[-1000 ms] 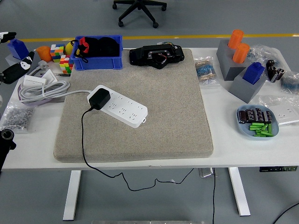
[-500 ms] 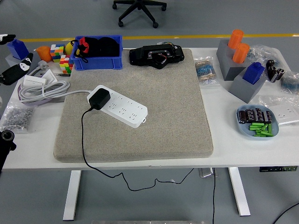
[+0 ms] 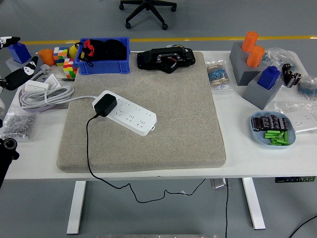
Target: Press the white button,pick up the black plug,place it near the board,insert it into the board
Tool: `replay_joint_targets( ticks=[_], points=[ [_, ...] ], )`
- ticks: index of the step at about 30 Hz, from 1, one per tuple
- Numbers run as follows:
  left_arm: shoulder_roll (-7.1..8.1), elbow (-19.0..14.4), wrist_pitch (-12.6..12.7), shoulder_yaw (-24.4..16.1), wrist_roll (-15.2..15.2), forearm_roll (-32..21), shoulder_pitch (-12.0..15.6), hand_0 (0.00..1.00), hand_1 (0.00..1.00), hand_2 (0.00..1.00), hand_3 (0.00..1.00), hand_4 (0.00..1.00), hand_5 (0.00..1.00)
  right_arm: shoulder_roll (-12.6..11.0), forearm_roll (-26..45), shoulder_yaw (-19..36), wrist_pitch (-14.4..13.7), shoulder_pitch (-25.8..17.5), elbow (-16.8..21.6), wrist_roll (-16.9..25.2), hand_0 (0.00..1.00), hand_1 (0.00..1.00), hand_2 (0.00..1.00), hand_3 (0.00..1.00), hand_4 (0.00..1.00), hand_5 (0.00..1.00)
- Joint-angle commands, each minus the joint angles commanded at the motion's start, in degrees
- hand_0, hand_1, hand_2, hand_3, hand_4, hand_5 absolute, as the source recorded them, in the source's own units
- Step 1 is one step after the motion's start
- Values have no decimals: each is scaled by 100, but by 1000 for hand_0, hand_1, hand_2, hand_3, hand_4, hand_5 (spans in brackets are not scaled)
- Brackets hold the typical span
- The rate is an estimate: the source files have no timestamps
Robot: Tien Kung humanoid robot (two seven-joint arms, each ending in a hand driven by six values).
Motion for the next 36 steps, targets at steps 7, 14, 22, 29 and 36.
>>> replay_joint_targets(
  ticks=[7,14,22,29,36],
  points=[
    [-10,-13,-3,-20,0,-4,0,825,790,735,683,789,207,1,-3,9,-5,10,-3,2,702,622,632,602,593,293],
    [-18,-11,-10,-5,4,-8,-19,824,791,735,683,788,205,1,-8,33,-5,21,-5,0,704,622,633,603,594,295],
    [-29,-15,-15,-5,8,-8,-21,825,791,734,682,786,204,8,-4,30,-6,36,4,4,703,622,634,603,595,297],
    [-39,-22,-14,-3,7,-10,-34,827,792,735,681,786,203,0,44,43,9,36,-13,38,704,622,637,611,636,359],
    [-33,-21,-17,2,8,-9,-47,826,790,735,681,785,202,11,6,42,-3,49,0,5,703,623,637,610,622,323]
  ],
)
